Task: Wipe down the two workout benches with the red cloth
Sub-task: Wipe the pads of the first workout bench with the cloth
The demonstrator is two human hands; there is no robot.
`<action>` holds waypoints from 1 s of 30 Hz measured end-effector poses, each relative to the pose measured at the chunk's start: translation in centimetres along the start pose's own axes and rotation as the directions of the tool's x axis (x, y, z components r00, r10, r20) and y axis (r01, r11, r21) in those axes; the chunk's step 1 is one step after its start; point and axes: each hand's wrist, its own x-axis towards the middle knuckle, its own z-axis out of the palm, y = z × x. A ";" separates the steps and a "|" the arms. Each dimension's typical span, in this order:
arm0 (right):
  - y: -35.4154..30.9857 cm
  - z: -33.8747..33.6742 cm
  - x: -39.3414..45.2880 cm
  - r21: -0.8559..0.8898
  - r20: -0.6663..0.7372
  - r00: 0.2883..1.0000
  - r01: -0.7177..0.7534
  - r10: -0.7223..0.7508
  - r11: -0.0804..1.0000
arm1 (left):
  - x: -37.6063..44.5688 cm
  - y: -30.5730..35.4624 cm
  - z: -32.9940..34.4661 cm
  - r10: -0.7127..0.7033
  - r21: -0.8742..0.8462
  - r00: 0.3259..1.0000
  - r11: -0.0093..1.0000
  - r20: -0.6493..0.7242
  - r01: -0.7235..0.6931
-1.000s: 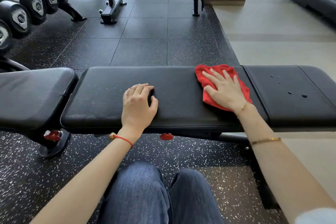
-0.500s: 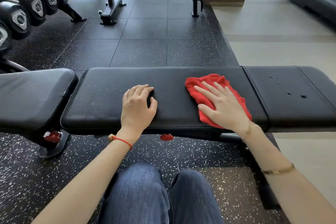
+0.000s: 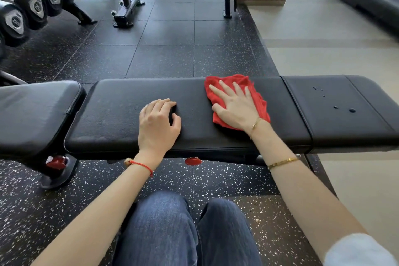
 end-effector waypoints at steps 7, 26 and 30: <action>3.7 0.1 -6.1 0.005 -0.134 0.991 -0.010 0.011 1.000 | 0.1 -0.4 0.1 0.021 -0.008 1.000 1.000 -0.008 -0.021; -1.0 0.4 -1.5 0.020 -0.007 0.993 0.117 -0.117 0.993 | 0.1 -0.1 -0.1 0.006 -0.013 1.000 1.000 0.003 -0.006; 2.0 0.2 -5.3 0.025 -0.039 0.983 0.178 -0.177 0.984 | 0.0 -0.4 0.1 0.019 -0.021 1.000 1.000 -0.001 -0.019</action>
